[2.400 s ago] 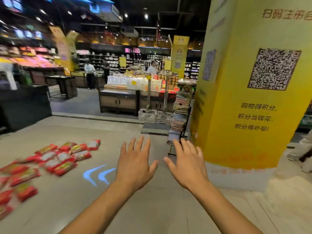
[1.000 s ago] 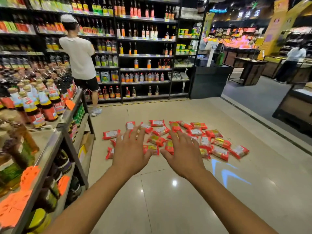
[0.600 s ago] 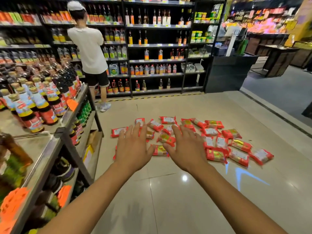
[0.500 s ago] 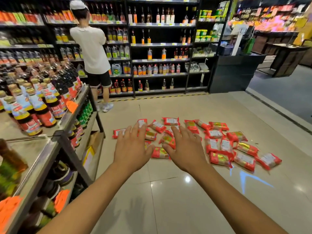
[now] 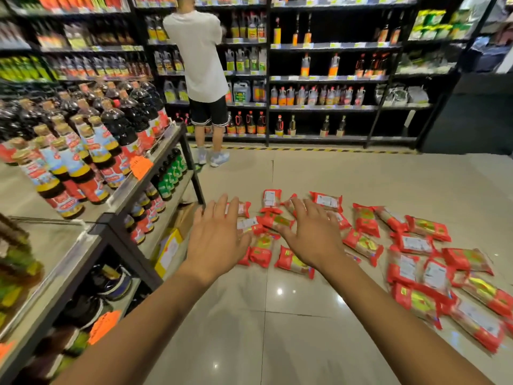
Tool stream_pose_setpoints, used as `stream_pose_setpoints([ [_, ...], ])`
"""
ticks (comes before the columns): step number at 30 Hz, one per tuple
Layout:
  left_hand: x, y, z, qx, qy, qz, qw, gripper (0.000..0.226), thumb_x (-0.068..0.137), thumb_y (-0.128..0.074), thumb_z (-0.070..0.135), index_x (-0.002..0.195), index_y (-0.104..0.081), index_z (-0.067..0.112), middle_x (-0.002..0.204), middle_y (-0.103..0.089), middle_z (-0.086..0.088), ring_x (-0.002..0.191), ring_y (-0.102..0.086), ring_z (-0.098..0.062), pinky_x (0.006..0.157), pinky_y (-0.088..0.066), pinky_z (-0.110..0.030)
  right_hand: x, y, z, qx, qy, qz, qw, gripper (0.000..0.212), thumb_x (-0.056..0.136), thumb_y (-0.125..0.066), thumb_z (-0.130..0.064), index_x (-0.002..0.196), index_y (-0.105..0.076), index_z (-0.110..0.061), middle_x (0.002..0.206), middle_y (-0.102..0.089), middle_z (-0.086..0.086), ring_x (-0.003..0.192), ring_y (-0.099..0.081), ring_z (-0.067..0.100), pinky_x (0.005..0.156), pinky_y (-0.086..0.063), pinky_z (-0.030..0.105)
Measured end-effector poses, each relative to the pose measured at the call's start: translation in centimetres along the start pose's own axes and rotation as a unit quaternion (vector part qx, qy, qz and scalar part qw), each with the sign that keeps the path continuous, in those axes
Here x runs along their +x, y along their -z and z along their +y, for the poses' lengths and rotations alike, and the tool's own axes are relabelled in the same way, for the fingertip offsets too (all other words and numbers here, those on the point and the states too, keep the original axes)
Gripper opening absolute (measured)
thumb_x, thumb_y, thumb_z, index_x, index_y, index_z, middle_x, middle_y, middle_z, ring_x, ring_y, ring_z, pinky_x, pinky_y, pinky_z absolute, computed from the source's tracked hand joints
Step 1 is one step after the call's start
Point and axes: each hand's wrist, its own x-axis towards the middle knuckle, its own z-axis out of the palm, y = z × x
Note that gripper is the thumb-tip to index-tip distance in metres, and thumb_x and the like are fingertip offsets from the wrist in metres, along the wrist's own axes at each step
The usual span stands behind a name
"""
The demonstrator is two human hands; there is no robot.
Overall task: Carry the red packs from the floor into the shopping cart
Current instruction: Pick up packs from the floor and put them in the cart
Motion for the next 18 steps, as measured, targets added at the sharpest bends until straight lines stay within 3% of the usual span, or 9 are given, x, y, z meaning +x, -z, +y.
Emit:
stream_pose_setpoints([
  [5,4.8,-1.9,-2.0,-0.014,0.049,-0.025,0.998,0.089,0.087,-0.03,0.066,0.158,-0.036,0.013,0.165,-0.035,-0.013,0.147,-0.038,-0.036,0.121,-0.029,-0.052,7.7,-2.1,-0.6,0.002,0.032,-0.022,0.999,0.079,0.101,-0.037,-0.065,0.164,-0.015,-0.022,0.17,-0.021,0.011,0.157,-0.018,0.028,0.123,-0.018,0.048],
  [8,7.8,-4.4,-4.3,-0.019,0.039,-0.006,0.999,0.083,0.087,-0.037,0.062,0.143,-0.058,0.003,0.149,-0.056,-0.019,0.127,-0.059,-0.042,0.105,-0.048,-0.058,12.3,-3.6,-1.7,-0.003,0.046,-0.033,0.998,0.08,0.102,-0.035,-0.067,0.164,-0.014,-0.021,0.17,-0.021,0.011,0.157,-0.018,0.028,0.123,-0.017,0.049],
  [10,10.7,-6.1,-6.2,-0.018,0.047,-0.008,0.999,0.08,0.086,-0.041,0.06,0.138,-0.061,0.003,0.142,-0.061,-0.02,0.121,-0.063,-0.042,0.098,-0.053,-0.056,15.7,-5.0,-2.4,-0.008,0.053,-0.044,0.998,0.08,0.102,-0.035,-0.066,0.164,-0.013,-0.021,0.17,-0.022,0.012,0.157,-0.019,0.029,0.124,-0.016,0.049],
  [15,19.1,-11.3,-10.8,-0.029,0.056,-0.031,0.998,0.082,0.089,-0.044,0.059,0.149,-0.049,0.003,0.149,-0.053,-0.021,0.134,-0.053,-0.041,0.109,-0.044,-0.056,24.8,-8.8,-3.6,-0.01,0.036,-0.062,0.997,0.082,0.1,-0.037,-0.069,0.164,-0.017,-0.021,0.169,-0.025,0.011,0.155,-0.023,0.029,0.123,-0.018,0.048],
  [18,24.7,-15.8,-13.8,-0.051,0.059,-0.051,0.996,0.082,0.087,-0.039,0.056,0.143,-0.055,-0.003,0.143,-0.058,-0.028,0.13,-0.056,-0.047,0.108,-0.046,-0.058,31.1,-11.5,-4.3,0.016,0.012,-0.086,0.996,0.081,0.1,-0.042,-0.066,0.163,-0.019,-0.02,0.169,-0.026,0.008,0.154,-0.028,0.028,0.12,-0.025,0.048],
])
